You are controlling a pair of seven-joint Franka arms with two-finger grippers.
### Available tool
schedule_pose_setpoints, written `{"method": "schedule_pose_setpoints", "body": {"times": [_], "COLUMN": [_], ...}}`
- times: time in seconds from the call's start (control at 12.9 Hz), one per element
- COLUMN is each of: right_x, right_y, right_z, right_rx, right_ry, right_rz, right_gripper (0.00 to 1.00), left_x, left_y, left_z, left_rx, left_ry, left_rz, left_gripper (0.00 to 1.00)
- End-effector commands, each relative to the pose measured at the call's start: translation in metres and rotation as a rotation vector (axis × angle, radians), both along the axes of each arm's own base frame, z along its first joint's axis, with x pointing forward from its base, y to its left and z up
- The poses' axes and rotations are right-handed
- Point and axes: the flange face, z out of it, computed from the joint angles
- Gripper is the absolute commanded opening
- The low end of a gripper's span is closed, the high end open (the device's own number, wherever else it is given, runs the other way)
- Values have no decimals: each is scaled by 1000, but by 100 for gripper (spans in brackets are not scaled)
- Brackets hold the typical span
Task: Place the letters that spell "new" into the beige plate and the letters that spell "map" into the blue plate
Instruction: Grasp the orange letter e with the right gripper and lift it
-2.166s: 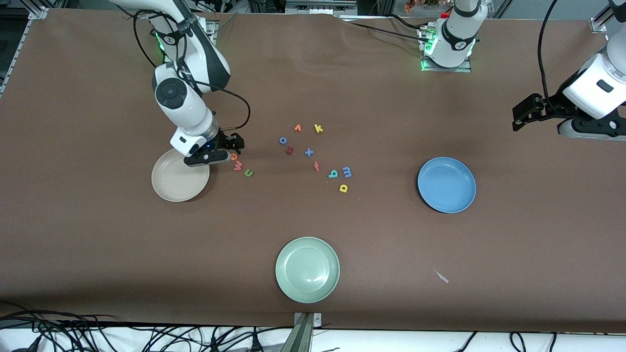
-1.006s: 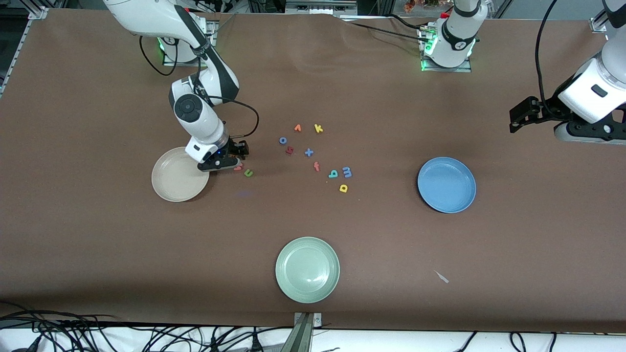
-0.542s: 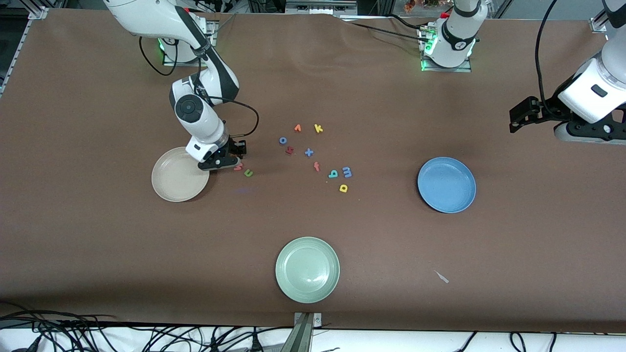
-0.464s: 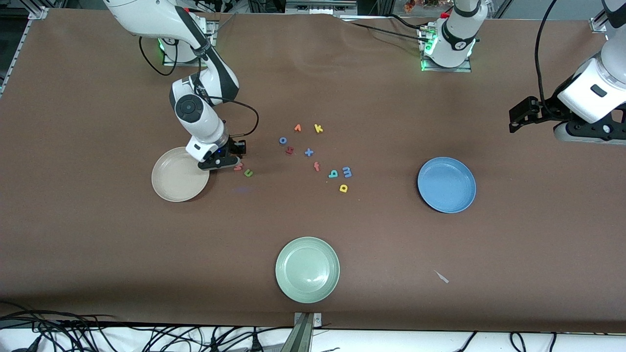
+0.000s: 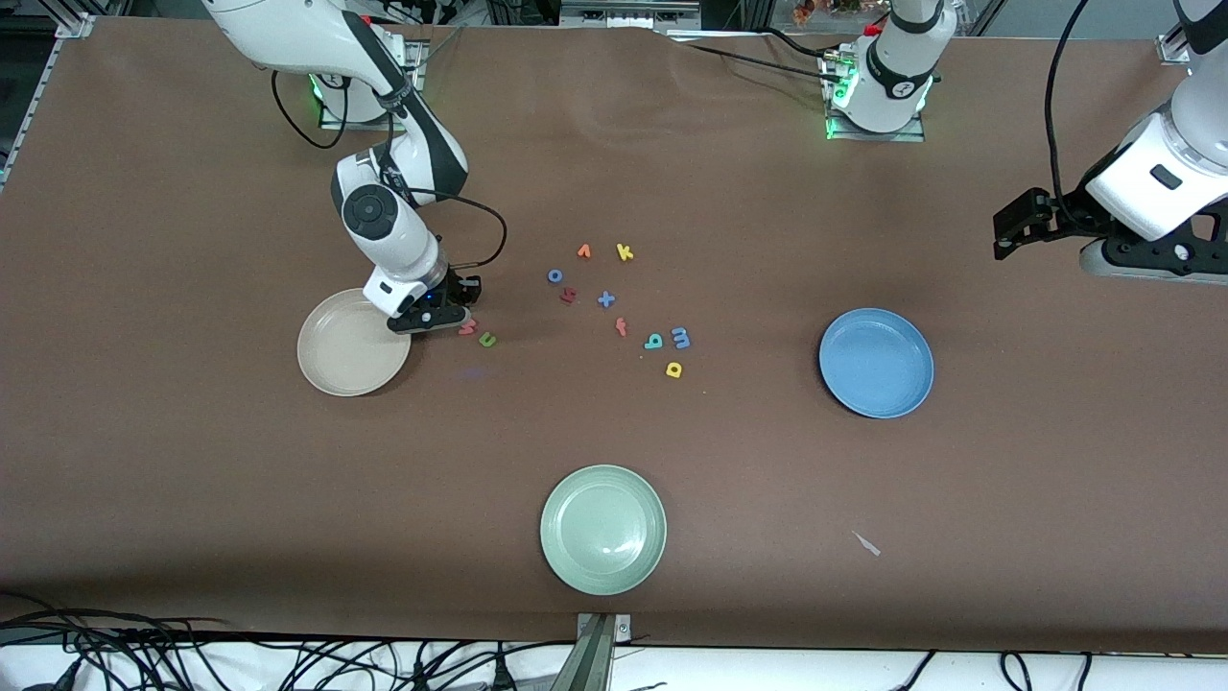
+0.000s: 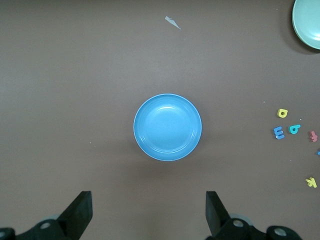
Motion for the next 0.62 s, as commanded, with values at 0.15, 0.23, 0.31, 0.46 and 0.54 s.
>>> {"method": "schedule_pose_setpoints", "body": {"times": [0.15,0.23,0.31,0.46,0.54], "right_x": [15,26,36,53,59], "right_y": [-9,-25,-44,-82,-104], "right_z": [45,57,66,76,76], "right_rx": [-9,-15,-17,-12,-10], "right_ry": [7,22,34,24,22], "right_rz": [49,67,97,178,216], "right_gripper": [28,28,28,28,28], "left_x": [4,5,5,5,9], "left_y": [-4,-1,-2,-6,-7], "left_z": [1,1,0,-2,-11], "left_rx": [-25,-25,-25,-23,-23], "left_ry": [10,10,11,14,29], "left_rz": [6,11,9,1,2], "left_gripper": [100,100,100,100,100]}}
